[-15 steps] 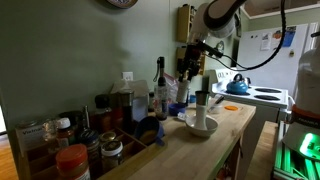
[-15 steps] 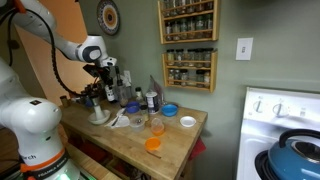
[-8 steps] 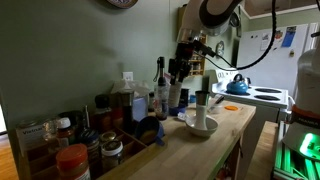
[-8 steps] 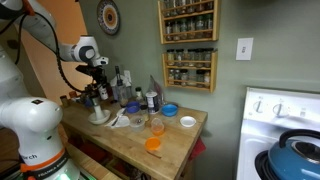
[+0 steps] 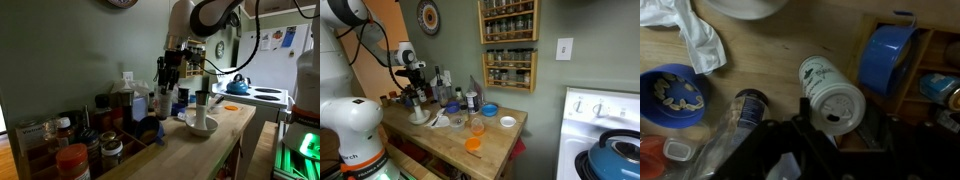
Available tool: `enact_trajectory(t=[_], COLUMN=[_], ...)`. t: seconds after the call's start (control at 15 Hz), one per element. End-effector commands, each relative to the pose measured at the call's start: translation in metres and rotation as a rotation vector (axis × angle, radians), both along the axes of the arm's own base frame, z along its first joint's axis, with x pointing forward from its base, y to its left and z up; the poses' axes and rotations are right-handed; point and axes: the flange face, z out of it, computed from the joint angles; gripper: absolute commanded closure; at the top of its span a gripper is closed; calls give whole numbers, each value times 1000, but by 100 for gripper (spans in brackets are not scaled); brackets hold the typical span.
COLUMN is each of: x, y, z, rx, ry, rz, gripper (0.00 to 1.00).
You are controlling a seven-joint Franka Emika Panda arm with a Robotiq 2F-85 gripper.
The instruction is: Remove the white plate from the bottle, then move the white bottle to the left
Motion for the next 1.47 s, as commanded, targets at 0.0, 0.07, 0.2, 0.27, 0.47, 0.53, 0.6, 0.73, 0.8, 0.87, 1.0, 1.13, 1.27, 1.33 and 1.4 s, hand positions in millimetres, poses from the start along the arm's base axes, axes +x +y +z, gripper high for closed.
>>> enact_trajectory(t=[0.0, 0.07, 0.2, 0.27, 0.47, 0.53, 0.6, 0.73, 0.8, 0.87, 1.0, 1.13, 1.27, 1.33, 1.4], x=[11, 13, 18, 21, 29, 32, 35, 40, 42, 43, 46, 48, 49, 49, 49], y=[22, 26, 31, 32, 32, 30, 28, 26, 25, 25, 23, 23, 23, 23, 23], z=[-15, -18, -25, -29, -40, -43, -47, -53, -56, -58, -63, -65, -67, -67, -65], rx=[-14, -14, -11, -14, -25, -30, -31, -37, -33, -30, -48, -43, -42, -40, -32], ry=[0, -10, -16, -22, -29, -31, -29, -21, -13, -7, -8, -2, 0, 2, 5], rz=[22, 40, 67, 72, 80, 78, 77, 72, 73, 72, 62, 62, 61, 62, 61], gripper=[69, 69, 69, 69, 69, 69, 69, 69, 69, 69, 69, 69, 69, 69, 19])
